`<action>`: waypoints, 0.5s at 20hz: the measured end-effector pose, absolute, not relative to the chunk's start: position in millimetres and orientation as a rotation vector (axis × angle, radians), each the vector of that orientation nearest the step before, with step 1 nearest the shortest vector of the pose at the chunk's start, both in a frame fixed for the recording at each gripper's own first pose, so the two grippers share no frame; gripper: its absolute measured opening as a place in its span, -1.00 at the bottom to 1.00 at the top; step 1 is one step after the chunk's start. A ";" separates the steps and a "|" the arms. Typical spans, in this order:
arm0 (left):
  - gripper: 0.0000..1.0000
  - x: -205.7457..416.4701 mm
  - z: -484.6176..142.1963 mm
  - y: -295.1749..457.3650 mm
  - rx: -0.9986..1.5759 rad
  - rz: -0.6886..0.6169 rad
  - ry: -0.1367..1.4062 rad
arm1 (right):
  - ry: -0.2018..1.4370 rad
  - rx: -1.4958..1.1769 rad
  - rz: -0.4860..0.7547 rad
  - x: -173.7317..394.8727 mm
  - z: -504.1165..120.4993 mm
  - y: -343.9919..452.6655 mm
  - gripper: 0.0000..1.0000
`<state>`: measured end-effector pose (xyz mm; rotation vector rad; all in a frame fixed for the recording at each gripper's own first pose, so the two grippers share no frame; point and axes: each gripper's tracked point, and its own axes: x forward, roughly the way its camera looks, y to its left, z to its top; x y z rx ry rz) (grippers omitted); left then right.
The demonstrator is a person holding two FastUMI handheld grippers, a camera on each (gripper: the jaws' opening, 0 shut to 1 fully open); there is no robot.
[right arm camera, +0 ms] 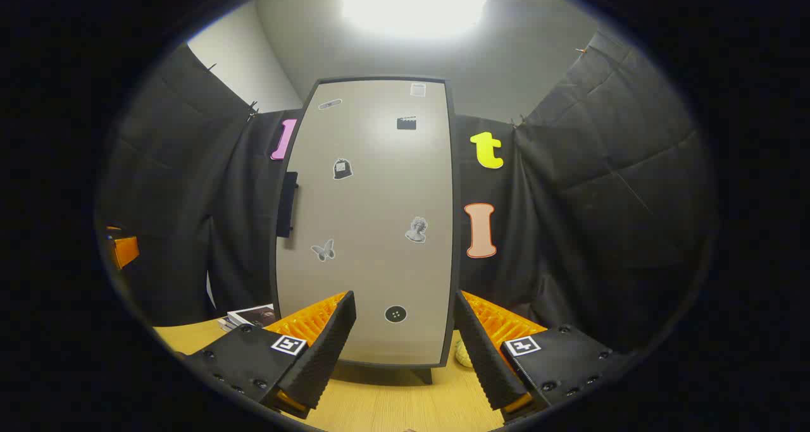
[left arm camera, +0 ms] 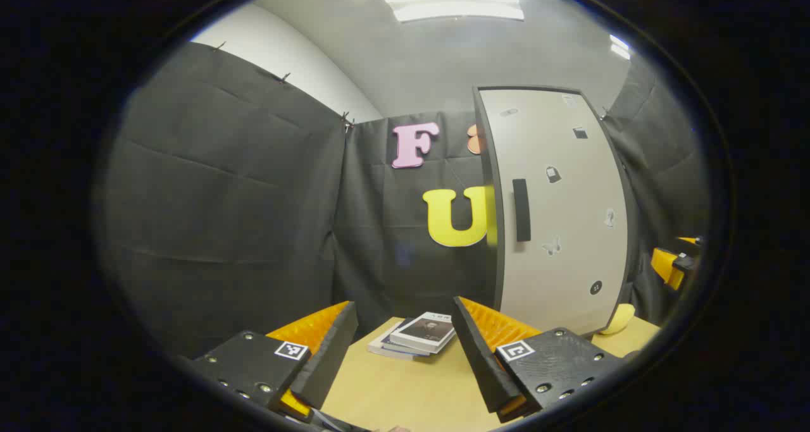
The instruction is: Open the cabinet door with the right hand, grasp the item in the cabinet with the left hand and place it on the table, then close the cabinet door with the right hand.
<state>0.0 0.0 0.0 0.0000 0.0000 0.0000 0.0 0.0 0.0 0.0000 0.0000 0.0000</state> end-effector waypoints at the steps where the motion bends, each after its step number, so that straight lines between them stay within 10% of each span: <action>1: 0.84 0.2 -0.1 -0.3 -0.001 -0.001 -0.001 | 0.011 0.006 0.000 -1.7 -1.5 -1.3 0.96; 10: 0.80 10.2 8.9 -11.7 0.015 -0.027 -0.022 | 0.000 0.032 -0.033 -5.0 3.1 -12.5 0.96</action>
